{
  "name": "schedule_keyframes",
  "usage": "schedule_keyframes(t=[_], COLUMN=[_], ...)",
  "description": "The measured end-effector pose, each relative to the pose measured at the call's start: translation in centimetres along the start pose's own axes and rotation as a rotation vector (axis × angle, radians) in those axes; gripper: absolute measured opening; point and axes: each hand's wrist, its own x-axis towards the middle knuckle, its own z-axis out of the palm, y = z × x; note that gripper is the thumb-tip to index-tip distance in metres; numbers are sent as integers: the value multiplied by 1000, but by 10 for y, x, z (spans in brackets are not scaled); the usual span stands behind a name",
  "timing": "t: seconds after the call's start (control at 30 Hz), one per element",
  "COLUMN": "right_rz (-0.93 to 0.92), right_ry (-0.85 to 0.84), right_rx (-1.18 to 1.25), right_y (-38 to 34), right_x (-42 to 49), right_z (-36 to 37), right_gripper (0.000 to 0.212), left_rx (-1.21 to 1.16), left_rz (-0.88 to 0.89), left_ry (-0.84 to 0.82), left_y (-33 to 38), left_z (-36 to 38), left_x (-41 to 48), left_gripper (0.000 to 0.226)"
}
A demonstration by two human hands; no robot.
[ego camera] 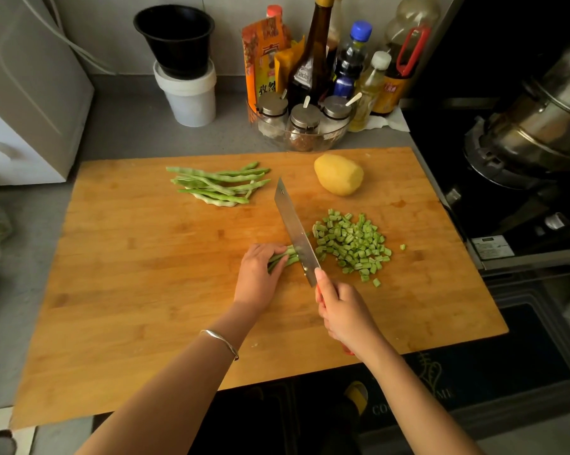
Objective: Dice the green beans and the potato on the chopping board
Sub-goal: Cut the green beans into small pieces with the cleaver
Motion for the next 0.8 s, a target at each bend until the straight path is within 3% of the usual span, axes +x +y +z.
schedule_keyframes(t=[0.47,0.8], right_rz=[112,53], right_ry=[7,76], right_rx=[-128,-63], right_y=[-2,2], right_x=[12,21], right_z=[12,1], right_gripper=[58,56], left_rx=[-7,9], left_rz=[-1,-4], left_ry=[-13,-16], left_y=[1,0], left_z=[-1,-2], left_x=[1,1], left_gripper=[12,14])
